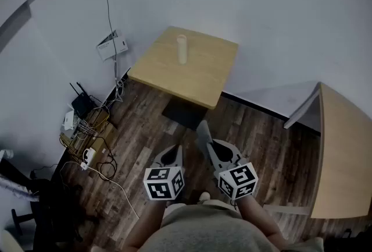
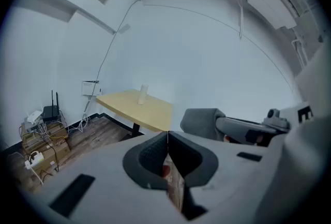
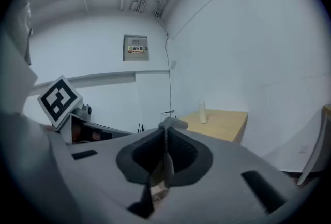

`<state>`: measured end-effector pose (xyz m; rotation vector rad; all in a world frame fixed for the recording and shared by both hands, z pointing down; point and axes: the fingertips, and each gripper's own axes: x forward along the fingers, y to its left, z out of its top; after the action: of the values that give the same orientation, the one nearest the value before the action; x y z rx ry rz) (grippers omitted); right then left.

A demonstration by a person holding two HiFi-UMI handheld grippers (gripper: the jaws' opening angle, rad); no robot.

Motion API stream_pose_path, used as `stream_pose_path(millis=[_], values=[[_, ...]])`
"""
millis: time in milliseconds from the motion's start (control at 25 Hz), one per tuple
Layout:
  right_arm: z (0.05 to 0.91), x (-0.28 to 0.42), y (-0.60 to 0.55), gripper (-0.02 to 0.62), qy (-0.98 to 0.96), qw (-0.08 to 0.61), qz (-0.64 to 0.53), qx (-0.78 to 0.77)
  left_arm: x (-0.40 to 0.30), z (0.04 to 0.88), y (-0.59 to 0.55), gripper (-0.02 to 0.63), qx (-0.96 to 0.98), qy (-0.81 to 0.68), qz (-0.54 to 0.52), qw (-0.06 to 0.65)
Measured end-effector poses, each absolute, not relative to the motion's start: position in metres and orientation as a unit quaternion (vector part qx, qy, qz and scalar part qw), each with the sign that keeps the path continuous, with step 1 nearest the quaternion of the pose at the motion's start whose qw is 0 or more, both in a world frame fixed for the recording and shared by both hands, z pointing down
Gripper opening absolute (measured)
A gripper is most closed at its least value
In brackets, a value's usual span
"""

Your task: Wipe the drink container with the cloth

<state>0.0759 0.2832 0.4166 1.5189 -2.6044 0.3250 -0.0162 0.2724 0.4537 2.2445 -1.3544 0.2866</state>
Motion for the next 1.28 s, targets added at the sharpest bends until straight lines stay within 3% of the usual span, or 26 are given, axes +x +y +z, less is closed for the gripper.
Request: stream_pose_path(millis=[1280], values=[[0.422, 0.127, 0.249, 0.012, -0.888, 0.049, 0.109, 0.445, 0.03, 0.47, 0.248, 0.003, 0.789, -0.547, 0.083, 0.268]])
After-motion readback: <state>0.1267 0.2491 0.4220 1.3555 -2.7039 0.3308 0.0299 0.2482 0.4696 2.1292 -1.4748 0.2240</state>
